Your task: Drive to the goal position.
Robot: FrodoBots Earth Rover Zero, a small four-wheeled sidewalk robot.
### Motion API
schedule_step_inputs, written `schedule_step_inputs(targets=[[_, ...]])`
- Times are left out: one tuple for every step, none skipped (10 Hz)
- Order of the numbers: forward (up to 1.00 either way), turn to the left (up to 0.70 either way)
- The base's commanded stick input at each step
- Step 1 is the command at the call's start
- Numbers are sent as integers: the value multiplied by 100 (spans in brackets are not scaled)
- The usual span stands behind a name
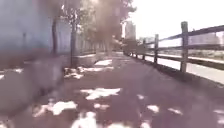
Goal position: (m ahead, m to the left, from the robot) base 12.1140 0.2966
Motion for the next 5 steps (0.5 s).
schedule_step_inputs(targets=[[85, 0], [85, 0], [85, 0], [85, 0], [85, 0]])
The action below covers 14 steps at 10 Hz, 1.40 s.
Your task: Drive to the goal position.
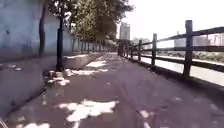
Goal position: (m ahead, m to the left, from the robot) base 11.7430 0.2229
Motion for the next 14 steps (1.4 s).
schedule_step_inputs(targets=[[85, 0], [85, 0], [85, 0], [85, 0], [85, 0], [85, 0], [85, 0], [85, 0], [85, 0], [85, 0], [85, 0], [85, 0], [85, 0], [85, 0]])
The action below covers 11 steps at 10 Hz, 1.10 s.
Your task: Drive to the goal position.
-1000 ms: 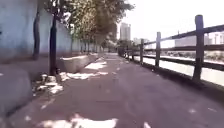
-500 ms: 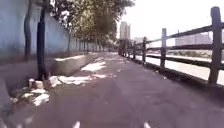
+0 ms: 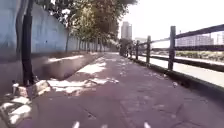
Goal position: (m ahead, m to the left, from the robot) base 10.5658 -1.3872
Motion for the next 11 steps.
schedule_step_inputs(targets=[[85, 0], [85, 0], [85, 0], [85, 0], [85, 0], [96, 0], [100, 0], [100, 0], [100, 0], [100, 0], [100, 0]])
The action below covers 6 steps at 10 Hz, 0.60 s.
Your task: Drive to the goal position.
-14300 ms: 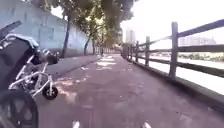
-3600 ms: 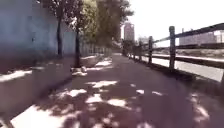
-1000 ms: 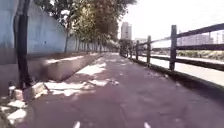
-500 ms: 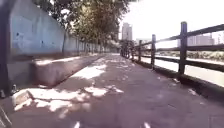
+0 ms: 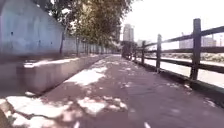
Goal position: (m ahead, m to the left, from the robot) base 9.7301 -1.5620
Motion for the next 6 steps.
schedule_step_inputs(targets=[[100, 0], [100, 0], [100, 0], [100, 0], [100, 0], [100, 0]])
